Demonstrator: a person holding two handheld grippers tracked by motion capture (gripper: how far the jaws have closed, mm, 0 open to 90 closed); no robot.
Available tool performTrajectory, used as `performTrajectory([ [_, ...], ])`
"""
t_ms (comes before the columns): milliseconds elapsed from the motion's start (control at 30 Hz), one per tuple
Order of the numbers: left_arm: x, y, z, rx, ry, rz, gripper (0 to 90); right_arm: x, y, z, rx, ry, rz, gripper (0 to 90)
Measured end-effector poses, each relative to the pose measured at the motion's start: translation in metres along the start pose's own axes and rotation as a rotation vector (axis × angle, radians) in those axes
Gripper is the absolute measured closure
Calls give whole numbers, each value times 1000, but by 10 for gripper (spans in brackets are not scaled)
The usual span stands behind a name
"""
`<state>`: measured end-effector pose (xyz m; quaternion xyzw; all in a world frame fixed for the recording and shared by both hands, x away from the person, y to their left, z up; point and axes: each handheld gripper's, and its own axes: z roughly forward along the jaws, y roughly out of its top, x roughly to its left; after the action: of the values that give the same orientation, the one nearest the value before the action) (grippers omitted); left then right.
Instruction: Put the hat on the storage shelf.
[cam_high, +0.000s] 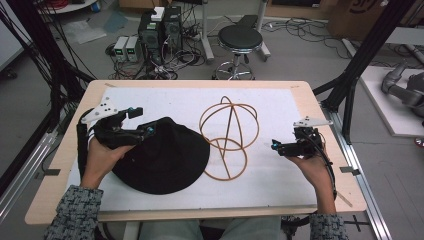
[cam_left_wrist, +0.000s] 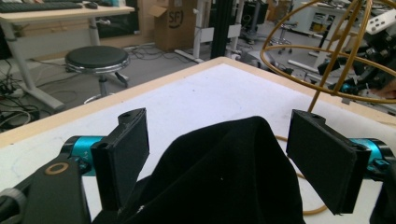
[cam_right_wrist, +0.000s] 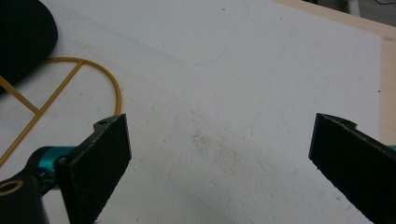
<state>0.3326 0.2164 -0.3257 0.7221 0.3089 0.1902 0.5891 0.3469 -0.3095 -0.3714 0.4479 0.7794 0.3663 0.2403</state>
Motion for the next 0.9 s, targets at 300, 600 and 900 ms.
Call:
performTrajectory([
  [300, -5, -2, 13, 30, -29, 10, 224, 1, -1, 0, 6, 0, -4, 52],
  [600, -5, -5, 21, 73, -20, 12, 257, 1, -2, -1, 1, 3, 1, 52],
  [900, -2, -13, 25, 94, -12, 1, 363, 1, -2, -1, 1, 9, -3, 52],
])
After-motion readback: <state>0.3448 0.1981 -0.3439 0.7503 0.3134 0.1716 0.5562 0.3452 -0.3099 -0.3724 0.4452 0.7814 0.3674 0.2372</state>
